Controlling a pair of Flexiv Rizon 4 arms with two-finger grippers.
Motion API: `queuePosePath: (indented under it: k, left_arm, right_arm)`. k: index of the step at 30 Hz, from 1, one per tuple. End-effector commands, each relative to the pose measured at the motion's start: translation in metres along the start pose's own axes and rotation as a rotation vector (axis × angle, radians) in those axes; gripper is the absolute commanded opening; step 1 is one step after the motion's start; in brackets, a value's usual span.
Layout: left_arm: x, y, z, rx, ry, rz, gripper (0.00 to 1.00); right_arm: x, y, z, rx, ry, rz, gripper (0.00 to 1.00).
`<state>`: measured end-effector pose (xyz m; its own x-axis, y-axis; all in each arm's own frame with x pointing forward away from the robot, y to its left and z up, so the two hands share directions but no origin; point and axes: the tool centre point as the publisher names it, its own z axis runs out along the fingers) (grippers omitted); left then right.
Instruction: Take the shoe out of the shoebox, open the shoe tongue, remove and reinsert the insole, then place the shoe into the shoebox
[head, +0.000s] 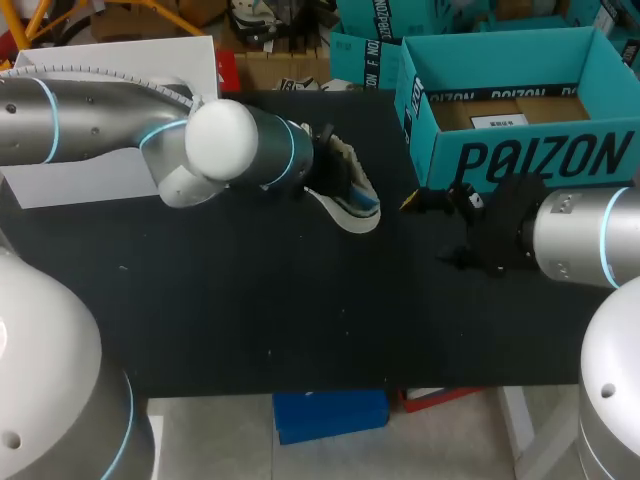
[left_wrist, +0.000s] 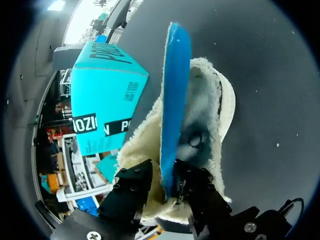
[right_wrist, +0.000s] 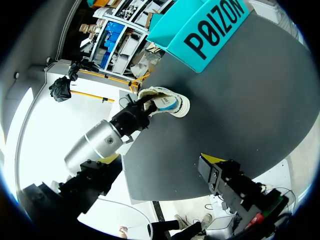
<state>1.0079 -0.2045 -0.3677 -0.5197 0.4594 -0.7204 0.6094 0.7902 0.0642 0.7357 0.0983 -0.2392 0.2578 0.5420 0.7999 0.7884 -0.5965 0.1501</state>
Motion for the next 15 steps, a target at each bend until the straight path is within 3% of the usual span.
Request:
queuePosePath:
  k: [1, 3, 4, 8, 9, 15]
  left_arm:
    - [0.001, -0.002, -0.007, 0.09, -0.002, -0.014, 1.0]
    - [0.001, -0.005, -0.011, 0.137, -0.002, -0.018, 0.98]
    - [0.001, -0.006, -0.012, 0.152, 0.001, -0.023, 0.93]
    - [0.003, -0.008, -0.016, 0.216, 0.01, -0.032, 0.55]
    - [0.003, -0.009, -0.017, 0.229, 0.011, -0.036, 0.5]
    - [0.003, -0.01, -0.016, 0.251, 0.011, -0.042, 0.31]
  right_arm:
    - [-0.005, 0.002, -0.004, 0.031, 0.01, 0.008, 1.0]
    - [-0.005, 0.002, -0.004, 0.031, 0.01, 0.008, 1.0]
    - [-0.005, 0.002, -0.004, 0.031, 0.01, 0.008, 1.0]
    - [-0.005, 0.002, -0.004, 0.031, 0.01, 0.008, 1.0]
    - [-0.005, 0.002, -0.004, 0.031, 0.01, 0.008, 1.0]
    - [-0.005, 0.002, -0.004, 0.031, 0.01, 0.008, 1.0]
